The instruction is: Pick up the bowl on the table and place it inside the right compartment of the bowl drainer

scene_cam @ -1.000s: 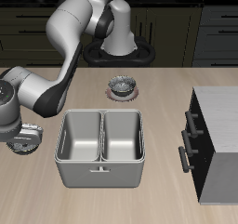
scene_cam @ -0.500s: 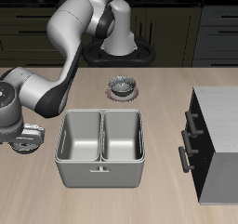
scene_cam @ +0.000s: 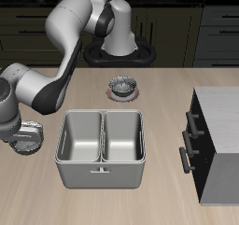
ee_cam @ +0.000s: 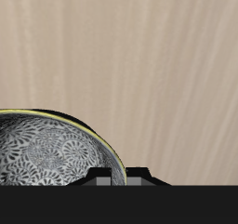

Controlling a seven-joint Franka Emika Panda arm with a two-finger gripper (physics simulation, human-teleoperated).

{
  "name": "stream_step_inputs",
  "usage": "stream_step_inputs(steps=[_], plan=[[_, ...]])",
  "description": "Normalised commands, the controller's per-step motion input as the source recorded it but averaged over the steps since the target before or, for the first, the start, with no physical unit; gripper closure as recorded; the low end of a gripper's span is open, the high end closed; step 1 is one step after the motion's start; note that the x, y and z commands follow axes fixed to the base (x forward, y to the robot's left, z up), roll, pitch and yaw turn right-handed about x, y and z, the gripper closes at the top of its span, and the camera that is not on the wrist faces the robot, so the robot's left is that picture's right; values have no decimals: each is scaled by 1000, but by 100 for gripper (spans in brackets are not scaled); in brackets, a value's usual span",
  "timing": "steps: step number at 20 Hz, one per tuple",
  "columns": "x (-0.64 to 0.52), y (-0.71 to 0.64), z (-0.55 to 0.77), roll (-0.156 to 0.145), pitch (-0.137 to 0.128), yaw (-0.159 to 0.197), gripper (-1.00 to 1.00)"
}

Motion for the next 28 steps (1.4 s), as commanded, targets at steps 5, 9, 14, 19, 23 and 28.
stream_step_inputs(steps=[5, 9, 14, 19, 23, 28], plan=[[-22, -8, 30, 2, -9, 2, 100], [-52, 11, 216, -16, -38, 15, 100], [-117, -13, 512, -52, -79, -12, 100], [-149, 17, 479, -20, -74, 4, 100], [-198, 83, 514, 28, -74, -6, 100], [-141, 5, 388, -6, -59, 3, 100]])
